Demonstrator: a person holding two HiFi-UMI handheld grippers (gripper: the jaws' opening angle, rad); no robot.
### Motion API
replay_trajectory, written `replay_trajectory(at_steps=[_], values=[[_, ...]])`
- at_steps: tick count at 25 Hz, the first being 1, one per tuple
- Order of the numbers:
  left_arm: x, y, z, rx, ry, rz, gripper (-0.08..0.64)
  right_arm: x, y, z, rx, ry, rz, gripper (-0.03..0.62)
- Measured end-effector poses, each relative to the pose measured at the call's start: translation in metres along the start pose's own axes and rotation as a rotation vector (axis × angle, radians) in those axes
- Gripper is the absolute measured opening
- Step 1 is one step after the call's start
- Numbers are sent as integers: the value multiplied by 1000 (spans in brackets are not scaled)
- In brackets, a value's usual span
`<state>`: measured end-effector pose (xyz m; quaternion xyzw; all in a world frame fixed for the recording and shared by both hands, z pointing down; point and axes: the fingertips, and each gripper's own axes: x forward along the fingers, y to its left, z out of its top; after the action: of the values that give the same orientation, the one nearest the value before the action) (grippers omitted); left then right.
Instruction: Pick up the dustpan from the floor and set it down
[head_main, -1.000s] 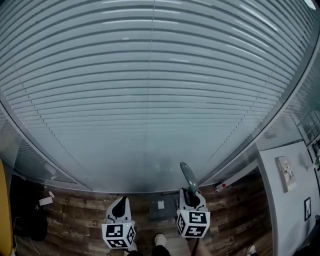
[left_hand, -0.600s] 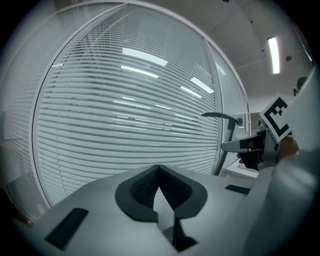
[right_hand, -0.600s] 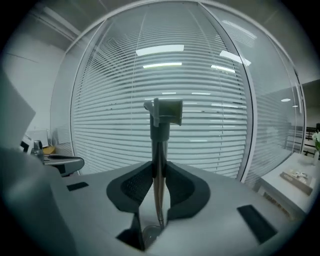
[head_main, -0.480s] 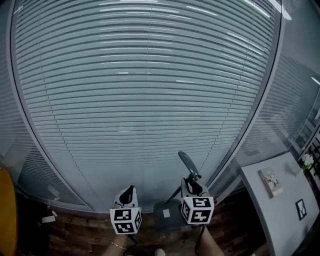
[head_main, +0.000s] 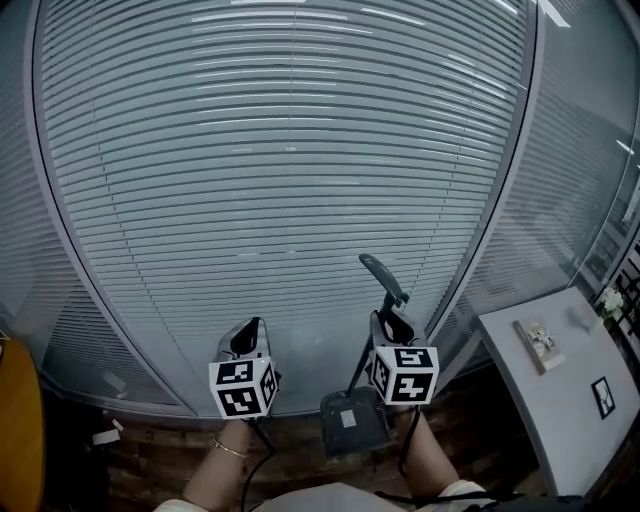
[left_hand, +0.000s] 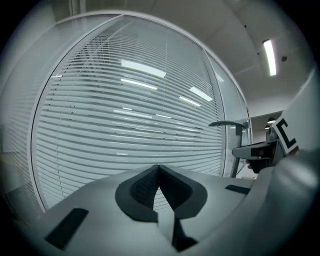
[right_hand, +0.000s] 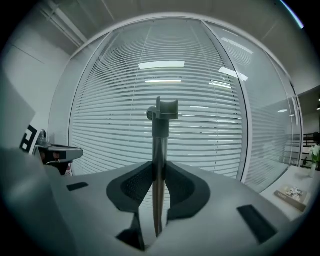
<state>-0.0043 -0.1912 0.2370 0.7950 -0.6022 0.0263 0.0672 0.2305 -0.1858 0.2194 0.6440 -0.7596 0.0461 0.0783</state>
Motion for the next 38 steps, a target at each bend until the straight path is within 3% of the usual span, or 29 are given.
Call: replay_trajectory(at_steps=[7, 16, 26, 31, 38], values=[[-6, -2, -24, -3, -7, 15, 17, -1, 5, -30, 8, 17, 23, 98], [-32, 14, -18, 5, 2, 95, 17, -7, 38, -15, -4, 14, 113, 98], [-52, 36, -39, 7, 8, 190, 17, 5, 80, -27, -7, 17, 224, 98], [-66, 71, -44, -8, -7, 199, 17, 10, 120, -30, -34, 23, 231, 98], [-88, 125, -48, -6, 3, 162, 17, 8, 168, -30, -39, 24, 173, 98]])
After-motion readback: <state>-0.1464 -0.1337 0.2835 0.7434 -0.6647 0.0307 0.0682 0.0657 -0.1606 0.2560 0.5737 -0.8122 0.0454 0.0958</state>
